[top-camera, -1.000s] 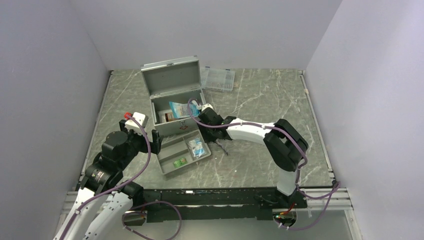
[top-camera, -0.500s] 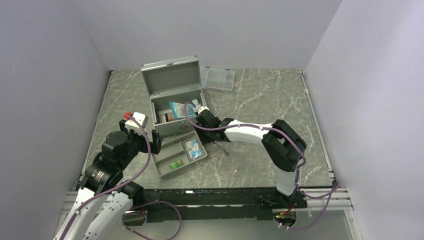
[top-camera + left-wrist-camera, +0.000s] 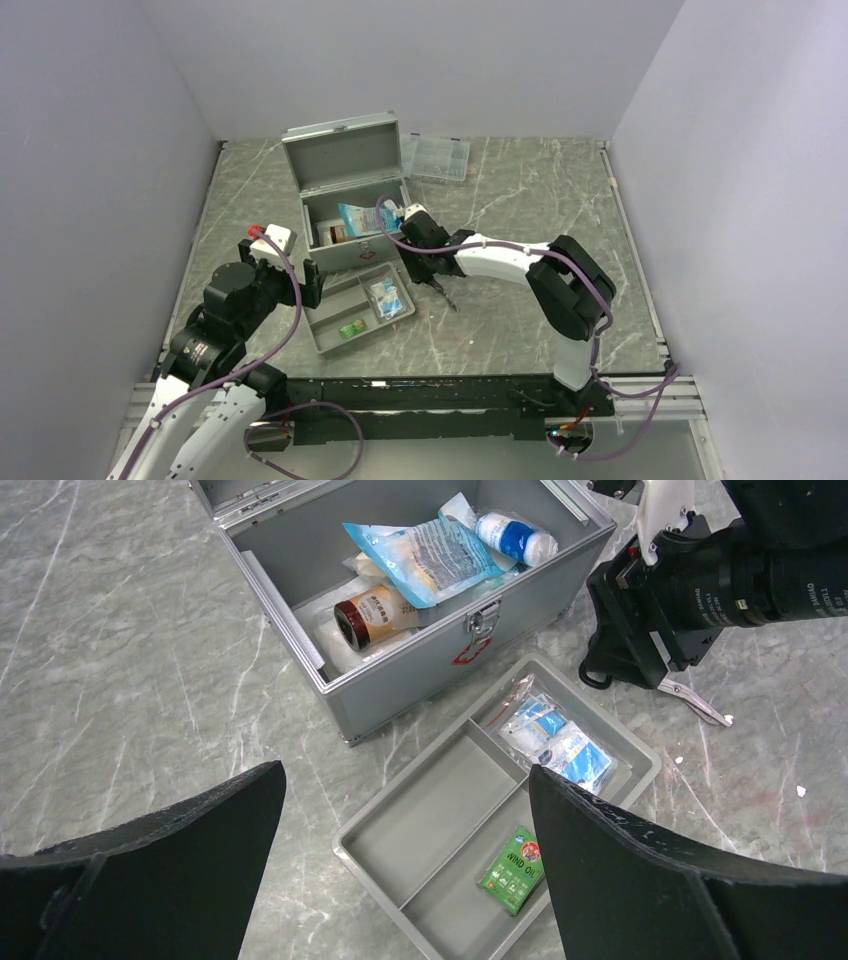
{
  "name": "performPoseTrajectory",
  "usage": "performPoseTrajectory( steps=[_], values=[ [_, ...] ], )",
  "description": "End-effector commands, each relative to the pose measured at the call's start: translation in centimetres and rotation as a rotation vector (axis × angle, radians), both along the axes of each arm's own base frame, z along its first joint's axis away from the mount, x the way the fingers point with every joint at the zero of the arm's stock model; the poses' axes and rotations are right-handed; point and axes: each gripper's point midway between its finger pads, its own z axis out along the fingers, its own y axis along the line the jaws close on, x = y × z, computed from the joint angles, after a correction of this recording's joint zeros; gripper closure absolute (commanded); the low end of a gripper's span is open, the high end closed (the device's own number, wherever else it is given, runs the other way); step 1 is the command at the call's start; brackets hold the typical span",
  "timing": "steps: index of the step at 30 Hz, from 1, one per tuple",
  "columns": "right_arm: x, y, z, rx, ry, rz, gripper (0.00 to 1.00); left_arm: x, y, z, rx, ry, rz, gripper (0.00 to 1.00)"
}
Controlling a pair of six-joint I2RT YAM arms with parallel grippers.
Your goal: Organize the medicine kit
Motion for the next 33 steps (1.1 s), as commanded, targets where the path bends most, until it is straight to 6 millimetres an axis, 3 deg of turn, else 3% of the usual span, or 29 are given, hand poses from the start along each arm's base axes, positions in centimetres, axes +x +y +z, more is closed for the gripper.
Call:
performPoseTrajectory(
  steps=[1, 12, 28, 33],
  values=[
    [1.5, 0.2, 1.2, 0.015, -0.052, -0.009, 0.49, 0.2, -0.2, 1.3, -0.027, -0.031, -0.001, 0.01],
    [1.3, 0.4, 0.2, 0.018, -0.026, 0.010, 0.64, 0.3, -0.2, 1.3, -0.026, -0.032, 0.000, 0.01],
    [1.0, 0.3, -2.1, -0.010, 0.020, 0.024, 0.69, 0.2, -0.2, 1.3, -0.026, -0.032, -0.001, 0.01],
    [0.6, 0.2, -2.9, -0.012, 0.045, 0.029, 0.81, 0.2, -0.2, 1.3, -0.026, -0.030, 0.001, 0.01]
  ],
)
